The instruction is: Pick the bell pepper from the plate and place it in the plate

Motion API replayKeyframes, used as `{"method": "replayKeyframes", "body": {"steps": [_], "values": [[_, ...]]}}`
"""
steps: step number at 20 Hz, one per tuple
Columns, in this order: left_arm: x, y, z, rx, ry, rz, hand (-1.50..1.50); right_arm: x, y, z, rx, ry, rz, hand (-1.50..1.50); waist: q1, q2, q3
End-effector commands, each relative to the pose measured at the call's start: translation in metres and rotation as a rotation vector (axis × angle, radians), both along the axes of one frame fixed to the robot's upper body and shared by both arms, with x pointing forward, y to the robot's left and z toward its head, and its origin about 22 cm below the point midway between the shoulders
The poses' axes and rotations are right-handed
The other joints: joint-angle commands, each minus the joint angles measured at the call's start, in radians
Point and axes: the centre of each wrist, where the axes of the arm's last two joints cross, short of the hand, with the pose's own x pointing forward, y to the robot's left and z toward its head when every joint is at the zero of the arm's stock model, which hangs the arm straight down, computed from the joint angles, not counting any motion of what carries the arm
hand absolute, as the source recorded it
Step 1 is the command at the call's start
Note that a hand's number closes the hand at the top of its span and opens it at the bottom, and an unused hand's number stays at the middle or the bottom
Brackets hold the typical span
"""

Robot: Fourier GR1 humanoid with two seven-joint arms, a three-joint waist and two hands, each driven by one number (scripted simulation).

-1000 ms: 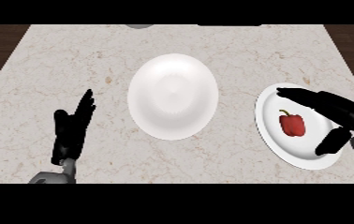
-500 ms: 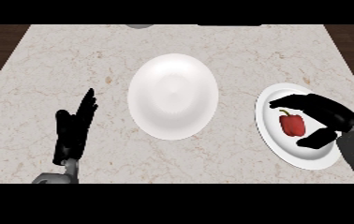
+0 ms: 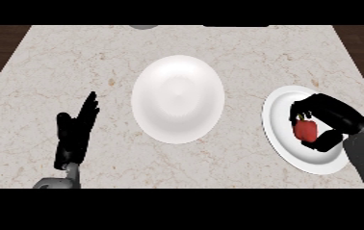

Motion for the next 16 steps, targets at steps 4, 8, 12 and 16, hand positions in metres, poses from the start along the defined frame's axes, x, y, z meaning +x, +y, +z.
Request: {"method": "replayKeyframes", "body": {"steps": [4,8,12,16], "values": [[0.002,0.013,0.006,0.003,0.000,0.016,0.00,0.014,0.055,0.003,0.078,-0.161,-0.227,1.50,-0.005,-0.006,0.000],[0.005,-0.003,-0.001,0.017,-0.007,-0.021,0.00,0.023,0.163,-0.022,0.130,-0.101,-0.398,1.50,0.035,-0.010,-0.007],[0.007,-0.014,0.000,0.008,-0.003,-0.062,0.00,0.035,0.222,0.004,0.147,-0.182,-0.525,1.50,0.068,-0.014,-0.007],[0.012,-0.022,0.000,0.004,0.006,-0.089,0.00,0.047,0.256,0.051,0.192,-0.329,-0.671,1.50,0.096,-0.013,-0.004]]}}
